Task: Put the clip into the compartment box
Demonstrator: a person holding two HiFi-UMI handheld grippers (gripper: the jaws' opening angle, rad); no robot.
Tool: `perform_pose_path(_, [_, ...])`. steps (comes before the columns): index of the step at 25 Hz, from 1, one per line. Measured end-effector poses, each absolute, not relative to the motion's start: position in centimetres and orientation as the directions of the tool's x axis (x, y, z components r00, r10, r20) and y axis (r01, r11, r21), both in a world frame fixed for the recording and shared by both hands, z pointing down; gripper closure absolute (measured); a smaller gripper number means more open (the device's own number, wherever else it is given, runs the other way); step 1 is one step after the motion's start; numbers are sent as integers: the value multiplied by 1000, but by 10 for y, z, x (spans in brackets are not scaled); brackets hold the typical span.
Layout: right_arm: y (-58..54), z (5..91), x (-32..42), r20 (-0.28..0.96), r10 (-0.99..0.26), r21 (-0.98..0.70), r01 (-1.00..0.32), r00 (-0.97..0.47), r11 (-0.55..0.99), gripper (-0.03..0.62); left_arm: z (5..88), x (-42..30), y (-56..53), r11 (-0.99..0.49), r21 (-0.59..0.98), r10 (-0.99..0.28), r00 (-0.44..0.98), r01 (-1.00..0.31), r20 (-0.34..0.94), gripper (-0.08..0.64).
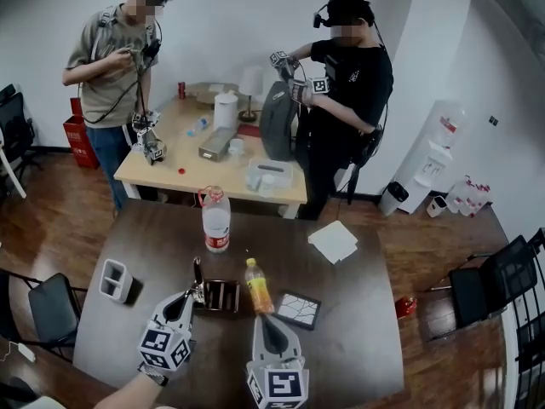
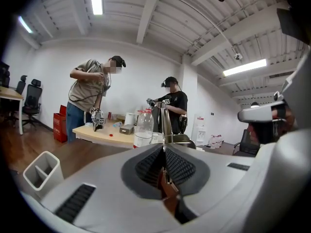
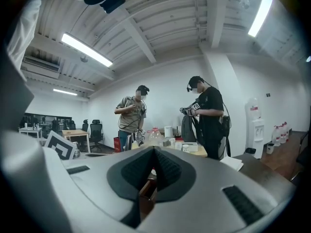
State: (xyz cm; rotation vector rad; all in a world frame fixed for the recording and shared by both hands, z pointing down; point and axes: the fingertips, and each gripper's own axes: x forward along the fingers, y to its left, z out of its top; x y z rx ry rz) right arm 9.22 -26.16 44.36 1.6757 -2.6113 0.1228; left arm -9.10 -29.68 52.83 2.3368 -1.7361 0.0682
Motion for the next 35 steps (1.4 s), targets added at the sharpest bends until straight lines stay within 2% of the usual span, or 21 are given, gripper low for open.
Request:
perform_pose_path(12, [-283,477,99,190,-892,-114,-912,-409,394,595,594,-124,-340,-207,121,-927,234,-971,293,529])
perform_pose_path(22, [-304,503,92,233,-879,-139,-909,-415,392,595,644,-114,-341,-214,171,-871,267,-962,412,531])
perform_pose_path(27, [-311,515,99,207,-898,-110,-921,-389,374,595,648,-116,-340,-227,194,-864,289,-954,412,532])
perform_pose_path(35, [-308,513,79,250,-866,-155,-901,-432,405,595,649,-111,-331,-265,227,-843,340,-937,417,492])
